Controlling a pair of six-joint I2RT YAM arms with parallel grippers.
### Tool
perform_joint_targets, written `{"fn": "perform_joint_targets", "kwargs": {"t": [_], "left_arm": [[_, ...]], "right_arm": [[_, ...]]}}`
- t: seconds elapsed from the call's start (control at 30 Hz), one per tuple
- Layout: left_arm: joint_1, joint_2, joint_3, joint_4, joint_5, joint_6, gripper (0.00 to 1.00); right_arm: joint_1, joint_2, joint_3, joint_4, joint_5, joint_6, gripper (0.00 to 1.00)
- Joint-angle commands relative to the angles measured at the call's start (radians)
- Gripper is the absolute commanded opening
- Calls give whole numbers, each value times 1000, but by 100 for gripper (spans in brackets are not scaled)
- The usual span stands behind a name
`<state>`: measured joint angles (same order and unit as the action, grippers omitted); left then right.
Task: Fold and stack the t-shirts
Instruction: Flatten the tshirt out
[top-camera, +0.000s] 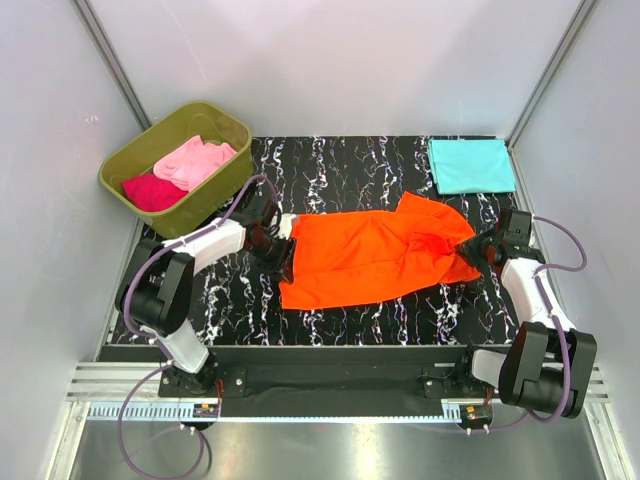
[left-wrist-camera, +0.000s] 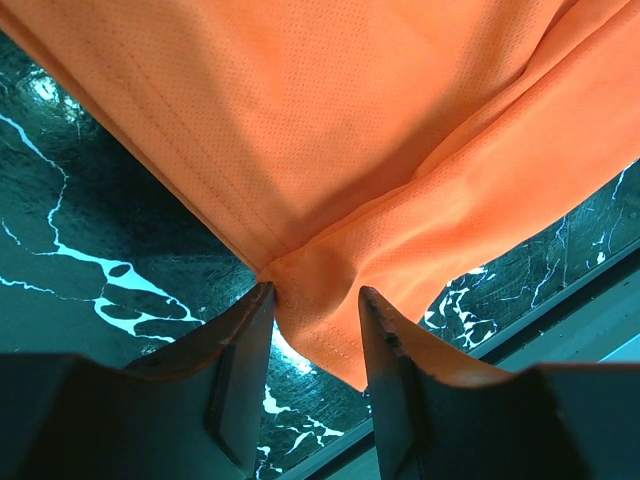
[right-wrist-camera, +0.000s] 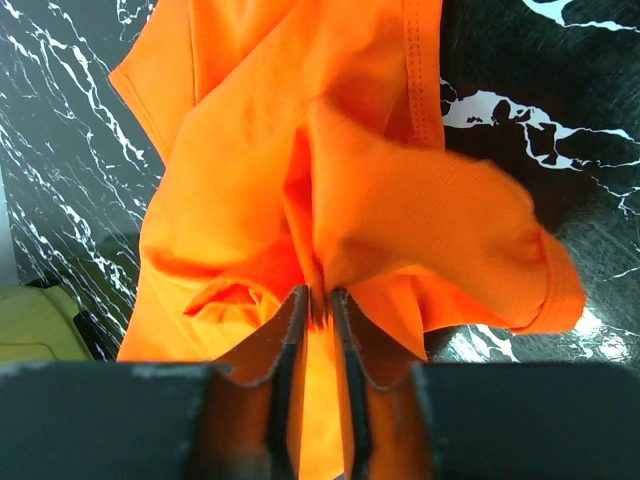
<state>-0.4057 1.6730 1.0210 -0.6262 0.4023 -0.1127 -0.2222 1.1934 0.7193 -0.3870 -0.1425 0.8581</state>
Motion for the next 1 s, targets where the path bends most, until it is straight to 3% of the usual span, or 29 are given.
{"fn": "perform_joint_targets", "kwargs": {"t": [0.0,0.07,0.1,0.17,0.33,0.47,0.77,0.97], "left_arm": [[-2,7,14,25,36,21,43],[-2,11,17,20,36,22,44],[-2,8,19,19,33,24,45],[-2,8,21,14,29,24,45],[-2,8,25,6,7,27,48],[-1,7,25,-6,7,38,48],[-4,16,28,-13,-14,38,44],[-4,16,34,-17,-42,36,44]], "right_arm": [[-3,0,8,25,-5,-13,26],[-3,0,8,25,0,-13,25],[-3,3,8,27,0,-10,15],[-3,6,6,31,0,-10,12],[-5,6,12,28,9,2,27],[-5,14,26,30,15,1,31],[-5,58,42,31,29,-7,32],[-6,61,46,28,55,-22,27]]}}
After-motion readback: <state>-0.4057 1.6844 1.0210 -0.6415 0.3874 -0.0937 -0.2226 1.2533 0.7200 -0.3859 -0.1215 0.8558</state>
